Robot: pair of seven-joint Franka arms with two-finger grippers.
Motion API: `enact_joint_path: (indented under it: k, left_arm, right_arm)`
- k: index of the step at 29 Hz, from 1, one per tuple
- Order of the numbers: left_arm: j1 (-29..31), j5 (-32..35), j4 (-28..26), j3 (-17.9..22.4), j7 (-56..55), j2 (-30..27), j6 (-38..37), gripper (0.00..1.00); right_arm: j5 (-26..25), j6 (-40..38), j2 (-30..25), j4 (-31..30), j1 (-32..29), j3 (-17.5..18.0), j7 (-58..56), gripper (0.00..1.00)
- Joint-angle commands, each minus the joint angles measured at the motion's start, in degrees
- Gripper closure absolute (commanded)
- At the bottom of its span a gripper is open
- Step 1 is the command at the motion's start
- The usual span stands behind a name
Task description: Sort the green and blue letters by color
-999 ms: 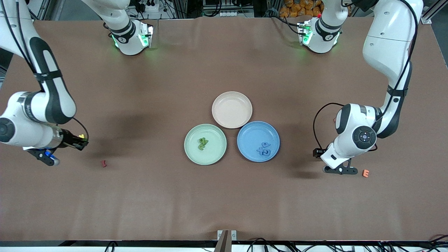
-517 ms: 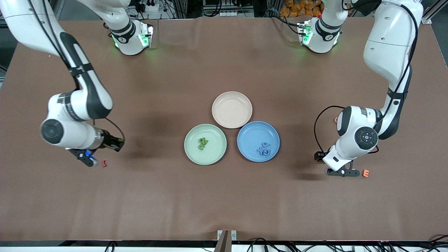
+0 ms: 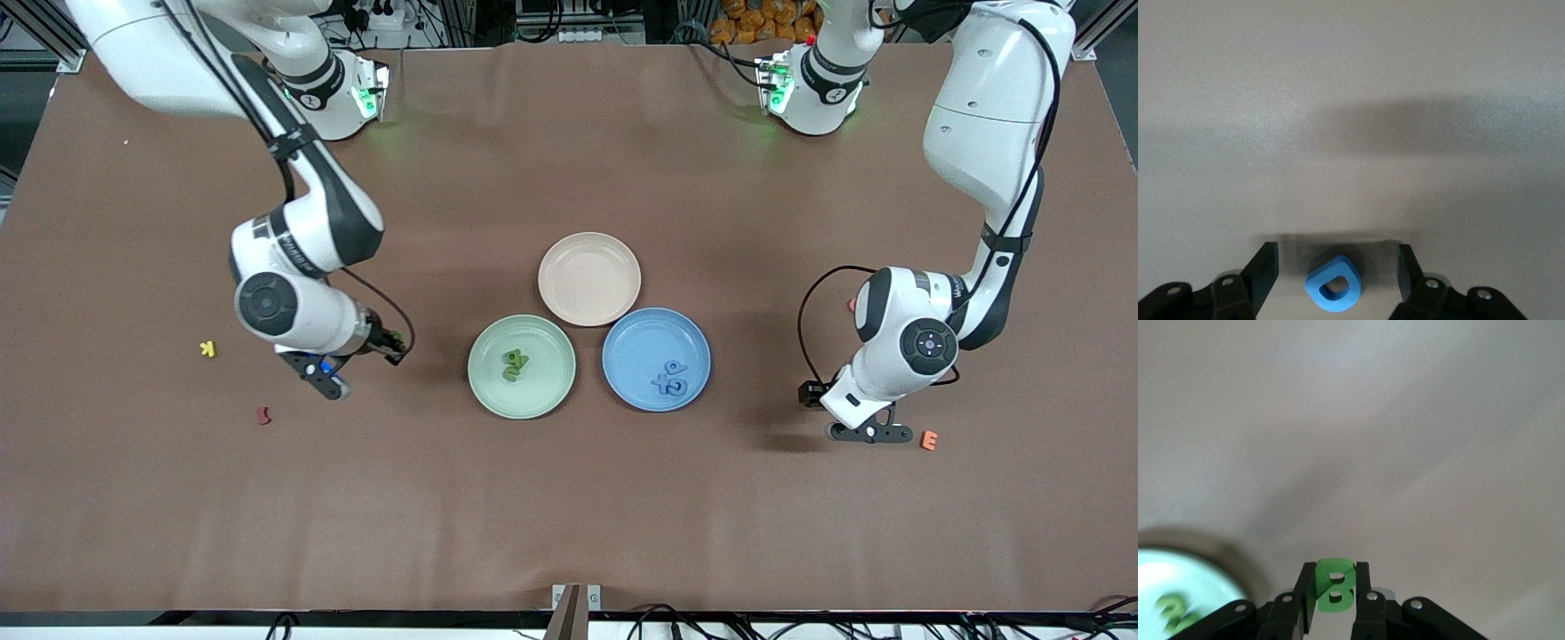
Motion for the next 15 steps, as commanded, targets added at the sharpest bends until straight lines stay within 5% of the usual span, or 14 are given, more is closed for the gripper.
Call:
enact_joint_path:
  k: [1,15]
  left_arm:
    - [-0.31,-0.87,0.93,0.51,-0.87,0.55,0.5,0.14]
    - [2.59,-0.17,0.31,0.51,5.63,-1.12,0.41,0.15]
  right_arm:
    - [-1.07,-0.08,-1.0,0.14,1.45,-1.21,-0.86,0.0]
    - [-0.98,-0.08,-1.0,0.67,1.54,-1.21,-2.36,0.0]
